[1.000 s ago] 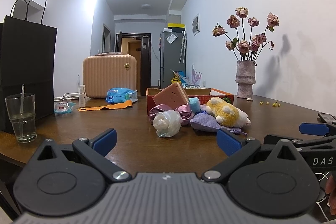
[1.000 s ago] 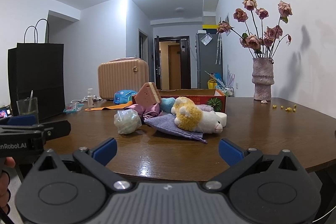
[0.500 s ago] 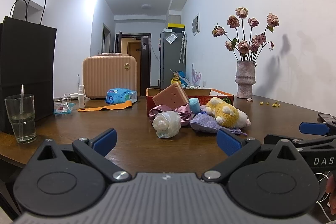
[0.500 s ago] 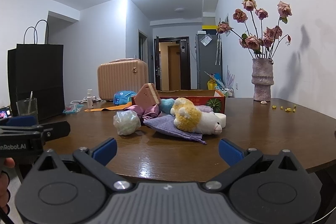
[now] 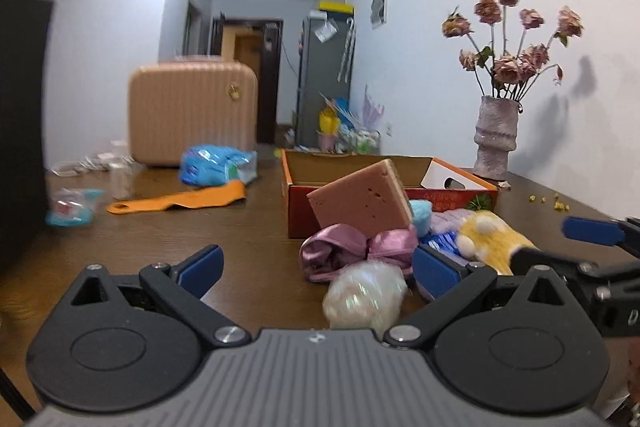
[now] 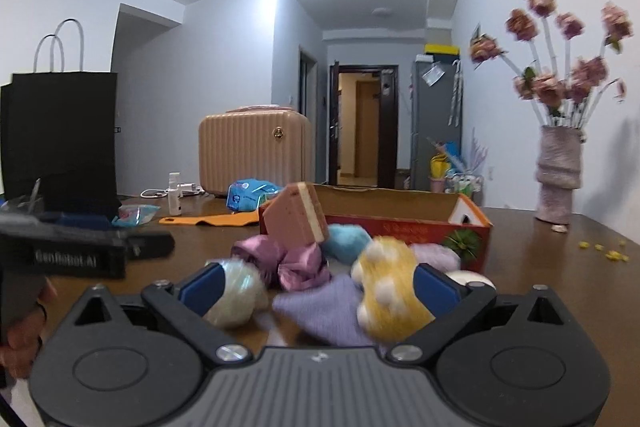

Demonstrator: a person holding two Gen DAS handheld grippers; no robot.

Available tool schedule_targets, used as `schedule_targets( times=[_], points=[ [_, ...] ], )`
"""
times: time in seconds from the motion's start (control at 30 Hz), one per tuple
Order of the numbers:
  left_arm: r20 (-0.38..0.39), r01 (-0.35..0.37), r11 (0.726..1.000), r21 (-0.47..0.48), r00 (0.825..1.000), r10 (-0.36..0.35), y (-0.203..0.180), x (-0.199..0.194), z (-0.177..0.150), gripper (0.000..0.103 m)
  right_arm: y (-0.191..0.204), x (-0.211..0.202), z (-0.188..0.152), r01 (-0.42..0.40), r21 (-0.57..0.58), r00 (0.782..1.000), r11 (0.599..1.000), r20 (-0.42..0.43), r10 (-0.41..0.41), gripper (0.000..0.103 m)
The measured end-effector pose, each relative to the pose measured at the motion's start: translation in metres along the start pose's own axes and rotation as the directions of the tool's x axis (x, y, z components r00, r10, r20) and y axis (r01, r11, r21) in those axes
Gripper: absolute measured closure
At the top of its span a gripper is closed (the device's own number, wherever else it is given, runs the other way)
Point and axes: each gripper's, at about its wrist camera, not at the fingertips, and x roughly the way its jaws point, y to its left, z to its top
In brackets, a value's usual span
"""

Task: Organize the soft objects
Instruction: 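Reach the left tool to the pink sponge block and close on it, then carry the pink sponge block with the left tool over the cardboard box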

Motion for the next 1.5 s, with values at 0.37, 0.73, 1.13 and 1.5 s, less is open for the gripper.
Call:
schedule_targets(
  times=[0.37,0.73,1.13,1.5],
  points=[
    [-0.165,0.095,0.985,-0.147,0.979,-0.119,0.048,0.147,0.036,0.024,-0.008,0.140,0.043,-0.062,-0.007,0.991,0.998,-0.116,0.061,0.029],
    [-0.131,0.328,0.838,-0.437,0.898,-0.420,0.082,0.190,0.043,0.044,-0.034,0.159,0.050,-0.144,0.130,0.984,0.981,-0.082,0.156,0.074],
    [-0.006,0.424,0.875,-0.235,0.899,-0.438,0.020,0.045,0.068,0.057,-0.078,0.053,0.053,-0.319,0.408,0.940,0.856,0.016,0.342,0.074],
    [-0.168,0.389,0.885,-0.256,0.884,-0.437,-0.028,-0.034,-0.033,0.058,-0.088,-0.016,-0.062,-0.247,0.676,0.863,0.694,-0.172,0.475,0.074]
  ],
)
